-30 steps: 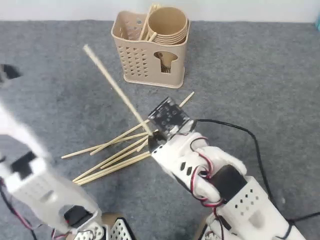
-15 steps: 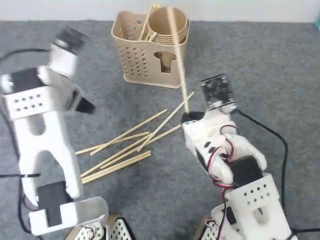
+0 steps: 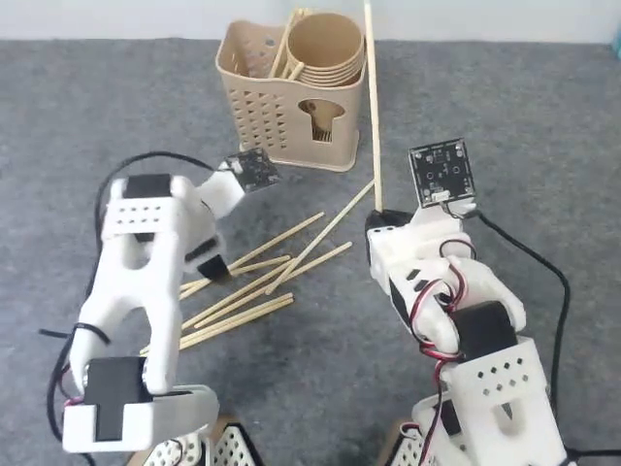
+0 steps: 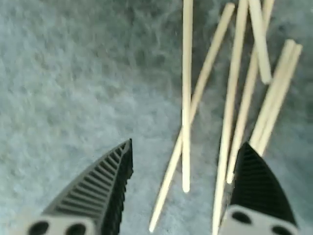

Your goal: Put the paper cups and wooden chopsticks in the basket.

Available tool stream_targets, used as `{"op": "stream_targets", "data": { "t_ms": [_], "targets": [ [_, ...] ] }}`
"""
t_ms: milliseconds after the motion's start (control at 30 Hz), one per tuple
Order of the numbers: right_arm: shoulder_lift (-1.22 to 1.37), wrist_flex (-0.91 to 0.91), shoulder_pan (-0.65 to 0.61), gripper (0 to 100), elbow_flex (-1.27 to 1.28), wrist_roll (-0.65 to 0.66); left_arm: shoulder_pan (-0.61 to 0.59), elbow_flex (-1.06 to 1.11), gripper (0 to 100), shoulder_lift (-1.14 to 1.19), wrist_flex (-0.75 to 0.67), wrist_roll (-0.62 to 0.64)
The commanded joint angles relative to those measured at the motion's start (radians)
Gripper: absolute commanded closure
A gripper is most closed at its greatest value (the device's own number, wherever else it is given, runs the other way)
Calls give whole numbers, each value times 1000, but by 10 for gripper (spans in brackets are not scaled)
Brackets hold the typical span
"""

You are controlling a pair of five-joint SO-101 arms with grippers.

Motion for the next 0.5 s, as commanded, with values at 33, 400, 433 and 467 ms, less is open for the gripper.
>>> {"op": "stream_targets", "data": {
  "t_ms": [33,400,433,467],
  "targets": [
    [-30,-39,10,991,-17,-9,17,91,684,-46,-189,-17],
    [-31,-36,10,991,-17,-12,60,222,684,-8,-394,-35],
    [-31,-36,10,991,-17,-12,60,209,684,23,-414,-35],
    [-31,-35,10,991,-17,-12,58,191,684,61,-430,-35]
  ]
}}
